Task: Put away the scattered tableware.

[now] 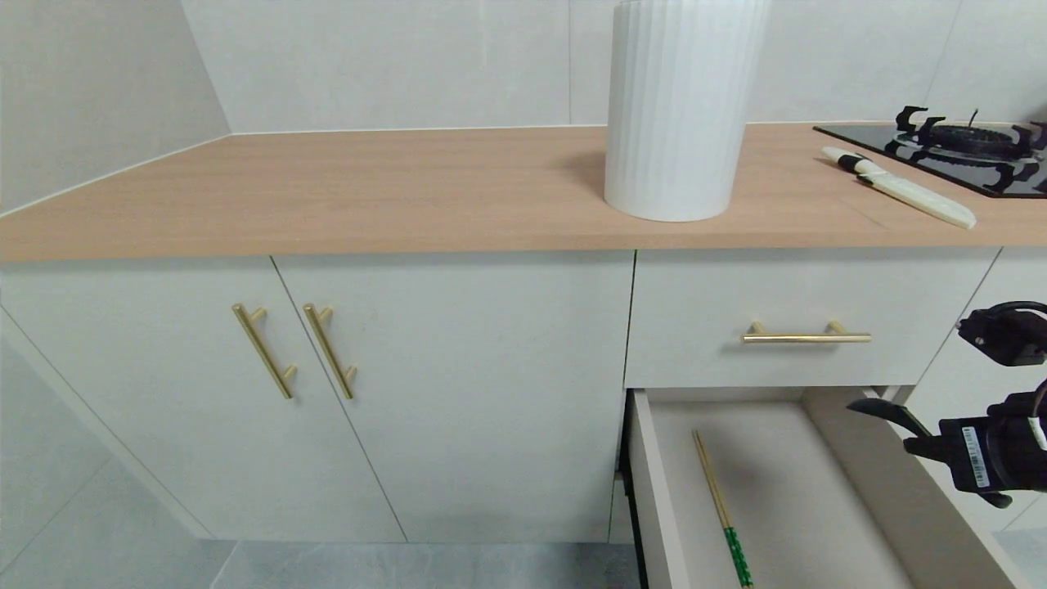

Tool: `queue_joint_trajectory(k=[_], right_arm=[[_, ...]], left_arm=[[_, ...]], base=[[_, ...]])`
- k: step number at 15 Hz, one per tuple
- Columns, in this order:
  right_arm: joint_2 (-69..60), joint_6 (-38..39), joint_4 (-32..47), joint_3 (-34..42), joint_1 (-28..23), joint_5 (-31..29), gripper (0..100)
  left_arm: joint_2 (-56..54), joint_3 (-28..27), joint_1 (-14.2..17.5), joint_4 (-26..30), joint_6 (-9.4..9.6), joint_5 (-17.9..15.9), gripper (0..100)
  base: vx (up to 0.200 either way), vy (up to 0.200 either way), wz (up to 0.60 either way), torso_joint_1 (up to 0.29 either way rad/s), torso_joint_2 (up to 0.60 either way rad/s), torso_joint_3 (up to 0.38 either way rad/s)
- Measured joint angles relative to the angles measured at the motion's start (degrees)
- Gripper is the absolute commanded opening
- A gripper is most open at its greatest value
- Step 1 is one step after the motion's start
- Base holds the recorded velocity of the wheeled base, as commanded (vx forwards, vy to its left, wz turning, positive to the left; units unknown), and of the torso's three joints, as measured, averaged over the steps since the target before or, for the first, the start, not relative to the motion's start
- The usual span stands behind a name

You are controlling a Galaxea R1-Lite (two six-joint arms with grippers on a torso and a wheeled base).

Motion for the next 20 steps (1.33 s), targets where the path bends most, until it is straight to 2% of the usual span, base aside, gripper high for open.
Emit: queue_joint_trajectory(k=[6,10,12,20], right_arm=[[3.1,0.1,-0.1,0.3,0.0,-0.1,0],[9.7,0.3,-2.0,0.4,0.0,-0.1,0],[14.6,0.5,-7.2,1.3,0.3,-0.3,0],[36.7,3.7,-39.0,9.3,2.7,-3.4,0]], left_arm=[[0.0,0.0,0.0,0.0,0.02,0.0,100],[0.0,0.0,0.0,0.0,0.0,0.0,100],[0.0,0.0,0.0,0.0,0.0,0.0,100],[0.0,0.0,0.0,0.0,0.0,0.0,100]], base=[[0.0,0.0,0.0,0.0,0.01,0.006],[0.0,0.0,0.0,0.0,0.0,0.0],[0.0,0.0,0.0,0.0,0.0,0.0],[0.0,0.0,0.0,0.0,0.0,0.0]])
